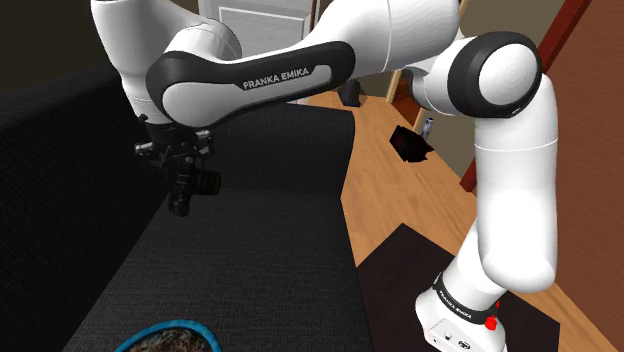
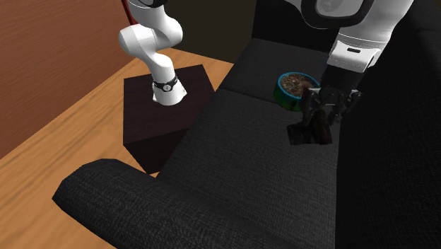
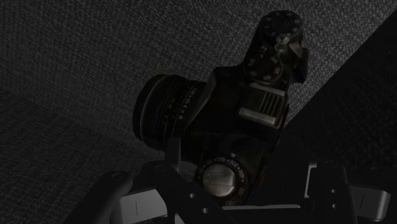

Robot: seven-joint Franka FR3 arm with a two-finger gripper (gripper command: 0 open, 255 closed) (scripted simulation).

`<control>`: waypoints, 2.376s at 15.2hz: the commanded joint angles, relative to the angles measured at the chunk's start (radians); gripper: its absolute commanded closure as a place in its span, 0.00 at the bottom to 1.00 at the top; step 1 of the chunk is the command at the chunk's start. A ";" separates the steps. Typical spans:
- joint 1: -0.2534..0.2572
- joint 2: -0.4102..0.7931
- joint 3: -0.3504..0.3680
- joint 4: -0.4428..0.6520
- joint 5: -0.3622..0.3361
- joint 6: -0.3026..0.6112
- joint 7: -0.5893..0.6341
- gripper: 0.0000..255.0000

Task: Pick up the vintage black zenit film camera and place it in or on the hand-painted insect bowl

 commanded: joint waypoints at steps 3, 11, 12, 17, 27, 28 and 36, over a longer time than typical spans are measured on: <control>0.033 -0.029 0.020 -0.027 0.009 -0.017 0.053 1.00; 0.147 -0.057 0.067 -0.049 0.016 -0.072 0.205 1.00; 0.164 -0.055 0.072 -0.045 0.015 -0.081 0.224 1.00; 0.259 -0.034 0.095 -0.005 0.004 -0.136 0.321 1.00; 0.433 0.053 0.111 0.094 -0.036 -0.210 0.474 1.00; 0.431 0.054 0.111 0.081 -0.038 -0.198 0.478 1.00; 0.416 0.069 0.103 -0.006 -0.053 -0.107 0.512 1.00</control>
